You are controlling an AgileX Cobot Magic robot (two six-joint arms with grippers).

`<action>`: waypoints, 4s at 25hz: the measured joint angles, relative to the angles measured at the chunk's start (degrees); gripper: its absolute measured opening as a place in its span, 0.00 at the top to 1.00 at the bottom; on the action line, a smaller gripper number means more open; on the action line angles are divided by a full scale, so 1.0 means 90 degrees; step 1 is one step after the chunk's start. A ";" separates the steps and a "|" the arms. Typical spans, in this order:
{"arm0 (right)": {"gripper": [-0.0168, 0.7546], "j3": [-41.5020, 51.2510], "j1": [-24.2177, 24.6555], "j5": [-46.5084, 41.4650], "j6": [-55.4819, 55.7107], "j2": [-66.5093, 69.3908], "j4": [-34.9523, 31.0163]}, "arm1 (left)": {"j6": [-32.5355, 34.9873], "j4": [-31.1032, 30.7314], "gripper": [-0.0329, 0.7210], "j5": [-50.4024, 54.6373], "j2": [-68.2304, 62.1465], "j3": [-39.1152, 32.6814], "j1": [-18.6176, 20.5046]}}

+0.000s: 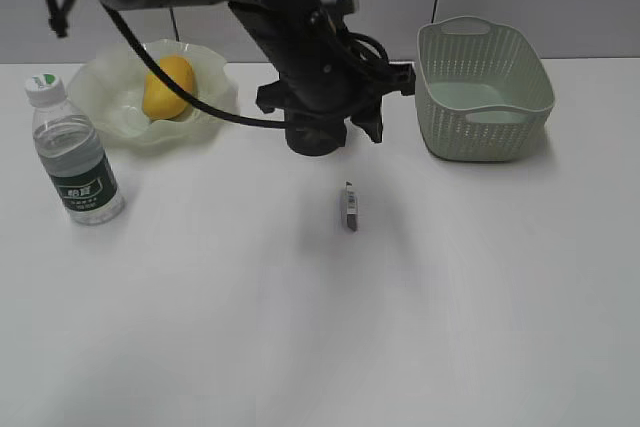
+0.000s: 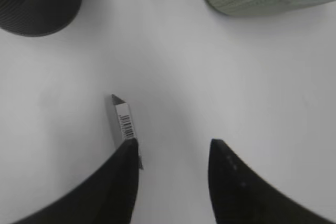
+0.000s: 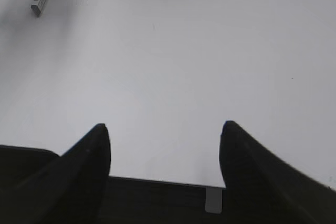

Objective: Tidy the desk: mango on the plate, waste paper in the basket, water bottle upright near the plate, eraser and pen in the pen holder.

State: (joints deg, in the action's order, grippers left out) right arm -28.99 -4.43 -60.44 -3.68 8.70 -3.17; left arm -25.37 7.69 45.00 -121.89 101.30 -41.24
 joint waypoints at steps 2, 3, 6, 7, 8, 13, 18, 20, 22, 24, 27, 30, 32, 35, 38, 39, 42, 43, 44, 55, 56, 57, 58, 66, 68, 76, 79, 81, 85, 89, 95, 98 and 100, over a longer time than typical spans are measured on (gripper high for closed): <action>0.30 0.0000 0.0000 0.0006 0.0000 0.0000 0.0005 | -0.0313 -0.0282 0.51 0.0249 -0.0288 0.0251 0.0000; 0.30 0.0000 0.0000 0.0006 0.0000 0.0000 0.0005 | -0.0500 -0.0467 0.51 0.0372 -0.0430 0.0351 0.0000; 0.30 0.0000 0.0000 0.0006 0.0000 0.0000 0.0005 | -0.1065 -0.0854 0.51 0.0552 -0.0725 0.0459 0.0000; 0.30 0.0000 0.0000 0.0006 0.0000 0.0000 0.0005 | -0.1253 -0.0854 0.51 0.0550 -0.0812 0.0473 0.0000; 0.30 0.0000 0.0000 0.0006 0.0000 0.0000 0.0005 | -0.1385 -0.0854 0.51 0.0529 -0.0898 0.0480 0.0000; 0.30 0.0000 0.0000 0.0011 0.0000 -0.0005 0.0005 | -0.1632 -0.0773 0.51 0.0253 -0.1166 0.0493 0.0000; 0.30 0.0000 0.0000 0.0011 0.0000 -0.0005 0.0005 | -0.1652 -0.0734 0.51 0.0099 -0.1341 0.0493 0.0000; 0.30 0.0000 0.0000 0.0011 0.0000 -0.0005 0.0005 | -0.1652 -0.0708 0.51 0.0044 -0.1407 0.0494 0.0000; 0.30 0.0000 0.0000 0.0011 0.0000 -0.0005 0.0005 | -0.1652 -0.0701 0.51 0.0021 -0.1483 0.0500 0.0000; 0.30 0.0000 0.0000 0.0011 0.0000 -0.0005 0.0005 | -0.1652 -0.0701 0.52 0.0006 -0.1542 0.0500 0.0000; 0.30 0.0000 0.0000 0.0011 0.0000 -0.0005 0.0005 | -0.1652 -0.0698 0.56 -0.0029 -0.1549 0.0501 0.0000; 0.30 0.0000 0.0000 0.0011 0.0000 -0.0005 0.0005 | -0.1652 -0.0721 0.71 -0.0046 -0.1554 0.0501 0.0000; 0.30 0.0000 0.0000 0.0011 0.0000 -0.0005 0.0005 | -0.1652 -0.0820 0.85 -0.0040 -0.1541 0.0501 0.0000; 0.30 0.0000 0.0000 0.0011 0.0000 -0.0005 0.0005 | -0.1652 -0.1103 0.84 0.0060 -0.1382 0.0501 0.0000; 0.30 0.0000 0.0000 0.0011 0.0000 -0.0005 0.0005 | -0.1604 -0.1311 0.84 0.0101 -0.0986 0.0501 0.0000; 0.30 0.0000 0.0000 0.0011 0.0000 -0.0005 0.0005 | -0.1579 -0.1415 0.84 0.0108 -0.0796 0.0501 0.0000; 0.30 0.0000 0.0000 0.0011 0.0000 -0.0005 0.0005 | -0.1557 -0.1970 0.84 -0.0065 -0.0211 0.0501 0.0000; 0.30 0.0000 0.0000 0.0011 0.0000 -0.0005 0.0005 | -0.1557 -0.2201 0.84 -0.0214 -0.0020 0.0501 0.0000; 0.30 0.0000 0.0000 0.0011 0.0000 -0.0005 0.0005 | -0.1557 -0.2414 0.84 -0.0475 0.0144 0.0501 0.0000; 0.30 0.0000 0.0000 0.0011 0.0000 -0.0005 0.0005 | -0.1557 -0.3487 0.84 -0.2738 -0.0205 0.0501 0.0409; 0.30 0.0000 0.0000 0.0011 0.0012 -0.0005 0.0005 | -0.1557 -0.3495 0.84 -0.2738 -0.0275 0.0501 0.0463; 0.30 0.0000 0.0000 0.0011 0.0020 -0.0005 0.0005 | -0.1557 -0.3495 0.84 -0.2738 -0.0350 0.0501 0.0516; 0.30 0.0000 0.0000 0.0011 0.0025 -0.0005 0.0005 | -0.1557 -0.3495 0.84 -0.2738 -0.0416 0.0501 0.0556; 0.30 0.0000 0.0000 0.0011 0.0026 -0.0005 0.0005 | -0.1557 -0.3500 0.84 -0.2820 -0.0634 0.0501 0.0635; 0.30 0.0000 0.0000 0.0011 0.0026 -0.0005 -0.0001 | -0.1557 -0.3507 0.84 -0.2809 -0.0711 0.0501 0.0635; 0.30 0.0000 0.0000 0.0011 0.0032 -0.0005 -0.0001 | -0.1557 -0.3507 0.66 -0.2308 -0.0927 0.0501 0.0635; 0.30 0.0000 0.0000 0.0011 0.0032 -0.0005 -0.0001 | -0.1557 -0.3507 0.32 -0.2325 -0.0927 0.0501 0.0635; 0.30 0.0000 0.0000 0.0011 0.0032 -0.0005 -0.0001 | -0.1557 -0.3494 0.19 -0.2248 -0.0911 0.0501 0.0635; 0.30 0.0000 0.0000 0.0011 0.0032 -0.0005 -0.0001 | -0.1557 -0.3459 0.15 -0.1788 -0.0637 0.0501 0.0635; 0.30 0.0000 0.0000 0.0011 0.0032 -0.0005 -0.0001 | -0.1231 -0.3597 0.17 -0.1290 0.0104 0.0501 0.0659; 0.30 0.0000 0.0000 0.0017 0.0032 -0.0005 -0.0007 | 0.0576 -0.2576 0.18 -0.0257 0.1047 0.0501 0.1451; 0.30 0.0000 0.0000 0.0017 0.0032 -0.0005 -0.0007 | 0.1687 -0.1690 0.18 0.0754 0.1241 0.0501 0.2182; 0.30 0.0000 0.0000 0.0017 0.0032 -0.0005 -0.0007 | 0.2167 -0.1548 0.18 0.1378 0.1383 0.0501 0.2561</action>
State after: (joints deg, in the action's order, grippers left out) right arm -28.99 -4.43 -60.29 -3.39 8.66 -3.24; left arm -5.86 -6.24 57.40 -109.45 105.81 -18.19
